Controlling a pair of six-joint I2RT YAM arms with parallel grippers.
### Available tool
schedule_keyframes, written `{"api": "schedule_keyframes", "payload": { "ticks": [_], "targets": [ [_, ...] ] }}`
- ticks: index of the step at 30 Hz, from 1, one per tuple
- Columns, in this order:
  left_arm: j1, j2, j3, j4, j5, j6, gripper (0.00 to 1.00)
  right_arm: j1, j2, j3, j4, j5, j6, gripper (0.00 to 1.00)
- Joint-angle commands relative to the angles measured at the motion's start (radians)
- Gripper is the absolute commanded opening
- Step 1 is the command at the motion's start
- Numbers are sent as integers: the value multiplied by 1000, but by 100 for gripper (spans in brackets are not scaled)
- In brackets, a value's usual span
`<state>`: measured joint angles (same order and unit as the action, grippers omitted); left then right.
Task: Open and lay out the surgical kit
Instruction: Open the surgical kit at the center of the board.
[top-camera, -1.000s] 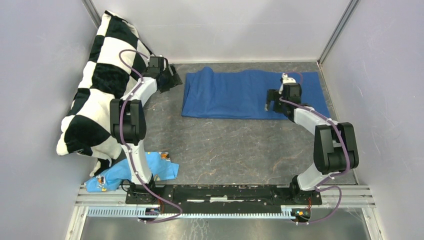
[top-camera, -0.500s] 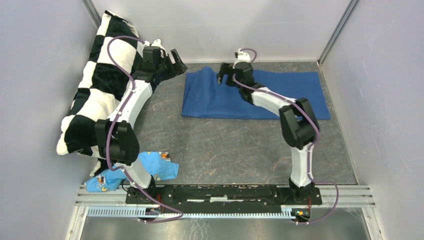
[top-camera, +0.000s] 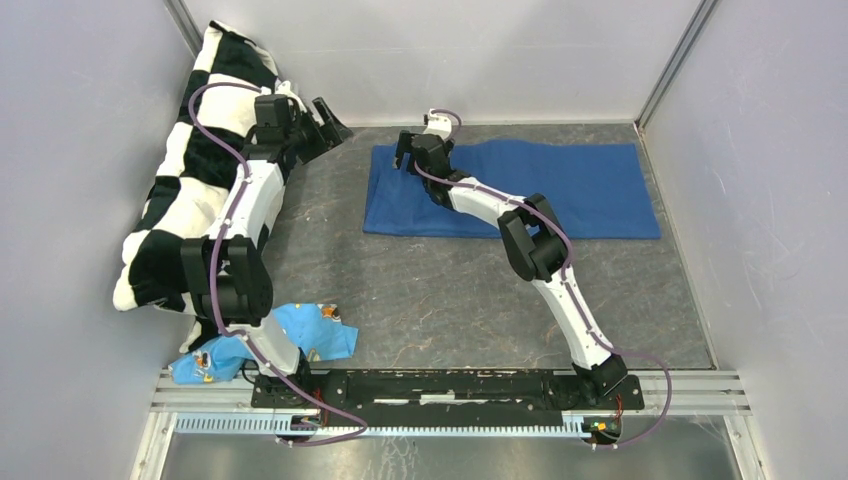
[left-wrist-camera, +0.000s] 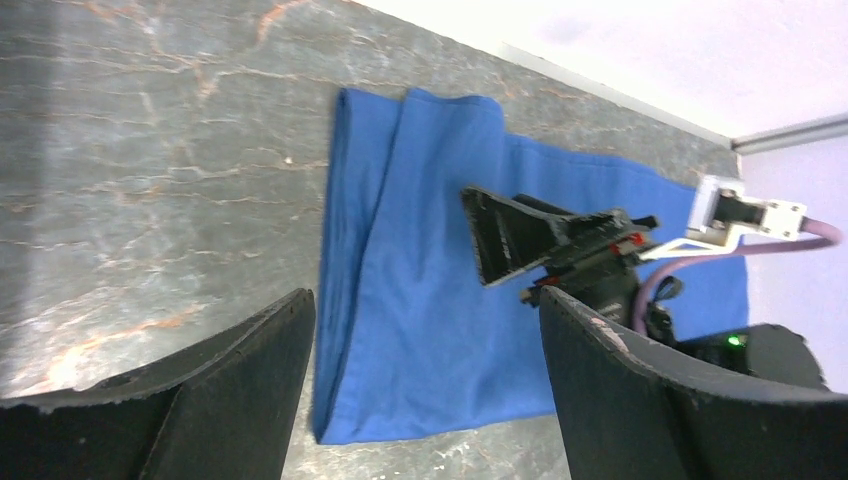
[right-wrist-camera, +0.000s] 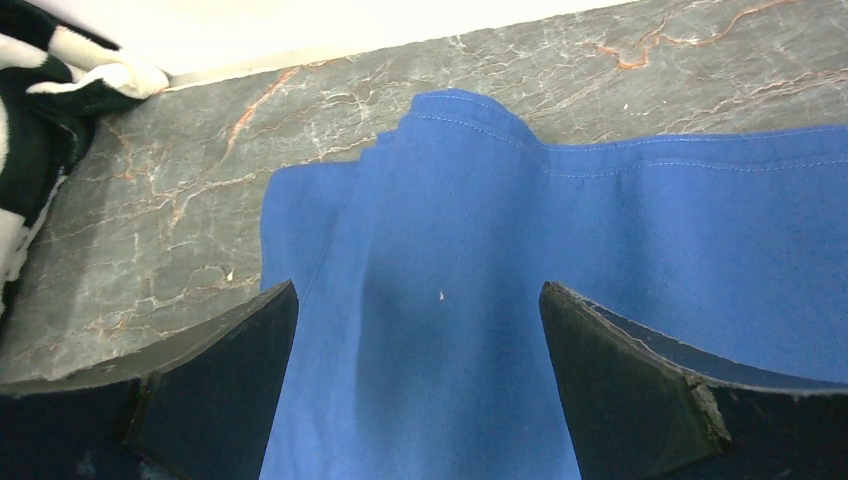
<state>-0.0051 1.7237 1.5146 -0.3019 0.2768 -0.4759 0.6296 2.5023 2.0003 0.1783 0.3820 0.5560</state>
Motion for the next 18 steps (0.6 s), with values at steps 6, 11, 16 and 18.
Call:
{"api": "schedule_keyframes", "payload": {
  "ticks": [6,11,16,18],
  "targets": [
    [-12,-14,-26,89,128,-81,88,-1,118,189,-57,93,28,96],
    [-12,-42,-28,90,117,-69,88,0,151,205,-45,65,49,86],
    [-13,-37,-30,90,117,-64,88,-1,168,211,4,21,43,67],
    [-13,-35,-31,90,117,-63,88,-1,168,209,33,-13,35,55]
  ]
}}
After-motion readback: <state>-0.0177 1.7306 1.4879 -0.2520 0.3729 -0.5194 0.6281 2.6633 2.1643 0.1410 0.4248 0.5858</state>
